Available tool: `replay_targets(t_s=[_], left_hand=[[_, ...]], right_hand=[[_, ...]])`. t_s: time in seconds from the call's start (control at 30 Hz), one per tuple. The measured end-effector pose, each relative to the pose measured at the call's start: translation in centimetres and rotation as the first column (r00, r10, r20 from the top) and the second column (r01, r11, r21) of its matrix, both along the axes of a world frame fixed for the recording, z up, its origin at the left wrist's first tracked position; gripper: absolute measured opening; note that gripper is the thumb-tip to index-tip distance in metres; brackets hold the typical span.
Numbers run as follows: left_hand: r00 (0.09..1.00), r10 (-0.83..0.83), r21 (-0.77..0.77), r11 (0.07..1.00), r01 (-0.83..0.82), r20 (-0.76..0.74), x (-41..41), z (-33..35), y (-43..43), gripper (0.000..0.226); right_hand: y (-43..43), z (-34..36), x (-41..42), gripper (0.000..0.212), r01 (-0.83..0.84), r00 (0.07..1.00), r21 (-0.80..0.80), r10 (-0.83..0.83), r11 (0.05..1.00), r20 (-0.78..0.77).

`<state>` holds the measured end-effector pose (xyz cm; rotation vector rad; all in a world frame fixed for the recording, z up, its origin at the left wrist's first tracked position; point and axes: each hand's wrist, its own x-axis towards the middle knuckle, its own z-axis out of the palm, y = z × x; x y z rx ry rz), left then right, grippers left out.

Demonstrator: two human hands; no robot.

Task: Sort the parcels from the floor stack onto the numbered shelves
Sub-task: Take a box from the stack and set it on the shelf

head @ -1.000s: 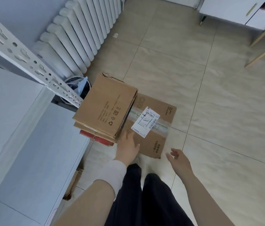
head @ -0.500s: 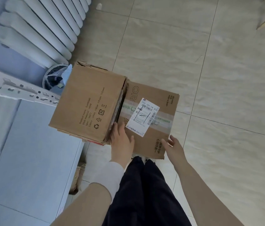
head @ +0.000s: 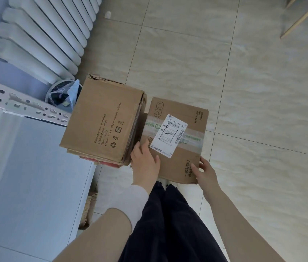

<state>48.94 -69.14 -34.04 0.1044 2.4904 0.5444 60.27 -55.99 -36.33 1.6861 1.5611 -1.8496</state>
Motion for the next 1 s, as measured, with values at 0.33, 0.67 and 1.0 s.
replay_targets(t_s=[0.33,0.67,1.0], left_hand=[[0.996,0.070,0.220,0.972,-0.080,0.051,1.2,5.7,0.8,0.083],[0.923,0.377,0.293,0.876,-0.383,0.080,3.9,8.0,2.6,0.083],[0.730,0.682,0.483,0.625,-0.613,0.043,11.2,10.7,3.1,0.066]], right_hand=[[0.5,5.1,3.6,0.045,0.158,0.985,0.034,-0.155,0.987,-0.079],[5.4,7.4,3.7,0.046,-0.045,0.976,0.062,0.057,0.997,-0.211],[8.8,11.4,4.8,0.041,-0.351,0.871,0.100,0.364,0.931,-0.329]])
